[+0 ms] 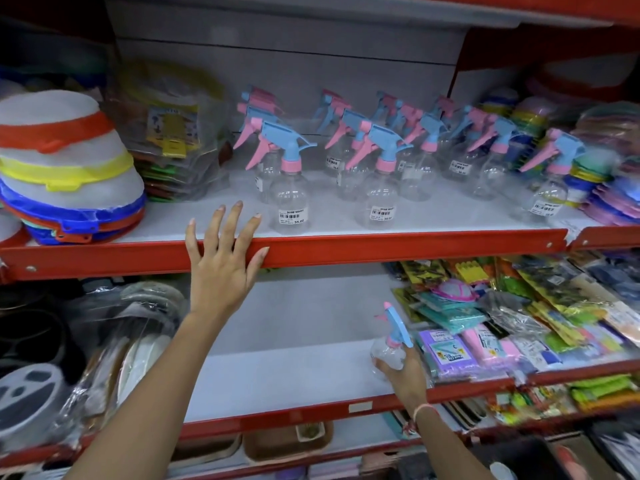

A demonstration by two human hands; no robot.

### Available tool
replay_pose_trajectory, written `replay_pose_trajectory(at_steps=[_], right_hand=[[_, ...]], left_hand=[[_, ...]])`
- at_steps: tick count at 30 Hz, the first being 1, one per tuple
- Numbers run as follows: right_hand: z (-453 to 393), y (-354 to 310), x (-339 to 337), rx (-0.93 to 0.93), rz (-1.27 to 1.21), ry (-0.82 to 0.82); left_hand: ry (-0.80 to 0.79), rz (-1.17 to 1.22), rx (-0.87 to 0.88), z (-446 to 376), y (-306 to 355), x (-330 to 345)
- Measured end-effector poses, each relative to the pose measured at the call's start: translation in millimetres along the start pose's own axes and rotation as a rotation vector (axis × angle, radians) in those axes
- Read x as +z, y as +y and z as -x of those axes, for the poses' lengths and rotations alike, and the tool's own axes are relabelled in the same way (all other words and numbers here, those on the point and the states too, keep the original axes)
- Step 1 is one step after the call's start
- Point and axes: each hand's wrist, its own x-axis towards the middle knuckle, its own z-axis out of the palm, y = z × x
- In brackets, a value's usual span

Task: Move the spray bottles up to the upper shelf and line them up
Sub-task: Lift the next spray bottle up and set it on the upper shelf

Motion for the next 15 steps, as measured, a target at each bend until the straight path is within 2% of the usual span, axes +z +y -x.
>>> replay_pose_trajectory(at_steps=[2, 6, 15], right_hand=[[31.0, -42.5, -11.9, -0.044, 0.007, 0.043], [55.9, -85.8, -42.0, -0.13, -0.056, 0.07], [67.4, -206.2, -130.2, -0.415, -0.154, 0.283]], left_hand=[[-0.006, 0.001, 0.001, 0.2, 0.0, -0.4], [-0.017, 0.002, 0.002, -0.3, 0.1, -1.0], [-0.002, -0.026, -0.005, -0.9, 0.9, -2.6]])
